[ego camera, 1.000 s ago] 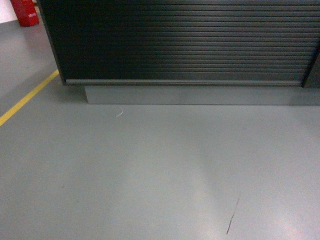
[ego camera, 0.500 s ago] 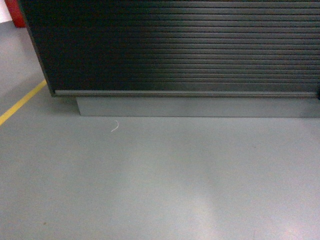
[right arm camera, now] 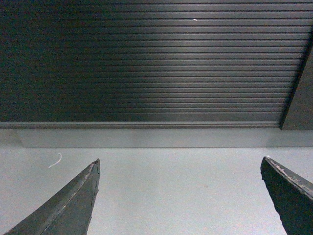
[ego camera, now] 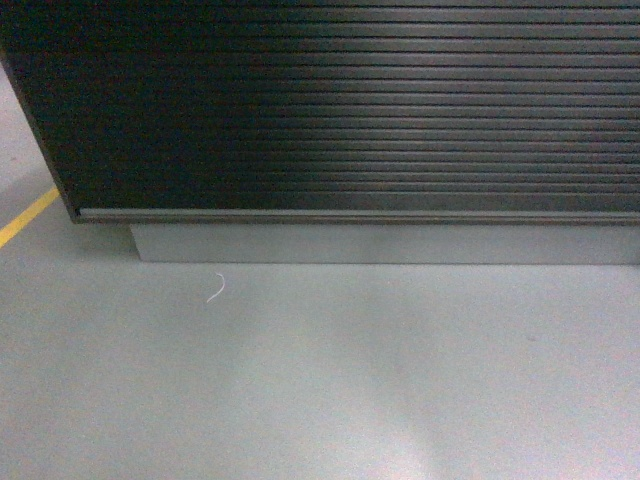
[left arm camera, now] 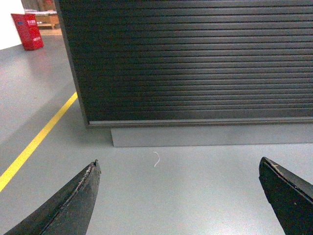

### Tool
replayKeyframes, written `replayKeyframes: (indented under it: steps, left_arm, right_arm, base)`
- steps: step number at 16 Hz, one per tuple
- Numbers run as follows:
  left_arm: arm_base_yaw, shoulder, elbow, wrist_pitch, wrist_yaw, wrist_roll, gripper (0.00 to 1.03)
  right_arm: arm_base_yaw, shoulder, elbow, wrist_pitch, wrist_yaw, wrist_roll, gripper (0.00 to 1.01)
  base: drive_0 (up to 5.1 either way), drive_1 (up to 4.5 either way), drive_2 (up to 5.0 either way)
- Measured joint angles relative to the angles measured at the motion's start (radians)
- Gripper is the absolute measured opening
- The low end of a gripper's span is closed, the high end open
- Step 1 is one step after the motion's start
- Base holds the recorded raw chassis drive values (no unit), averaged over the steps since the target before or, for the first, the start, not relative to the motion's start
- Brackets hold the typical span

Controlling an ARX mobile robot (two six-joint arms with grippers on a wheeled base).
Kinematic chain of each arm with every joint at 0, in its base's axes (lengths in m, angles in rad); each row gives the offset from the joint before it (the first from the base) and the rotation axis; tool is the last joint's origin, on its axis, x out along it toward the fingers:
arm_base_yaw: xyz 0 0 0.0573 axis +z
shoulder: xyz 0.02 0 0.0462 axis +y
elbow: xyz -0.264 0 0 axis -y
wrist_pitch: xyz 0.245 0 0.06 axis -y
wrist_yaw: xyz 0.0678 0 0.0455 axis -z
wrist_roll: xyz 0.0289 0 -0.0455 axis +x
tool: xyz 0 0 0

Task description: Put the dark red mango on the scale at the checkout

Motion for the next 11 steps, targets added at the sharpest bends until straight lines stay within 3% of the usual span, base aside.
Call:
replayKeyframes:
  steps: [11]
  left_arm:
    - [0.000,0.000,0.000,-0.001,-0.001,0.000,0.98]
  right_arm:
    - [0.000,0.000,0.000,0.000,0.000,0.000,0.98]
  base:
    - [0.0,4.28,-4.3]
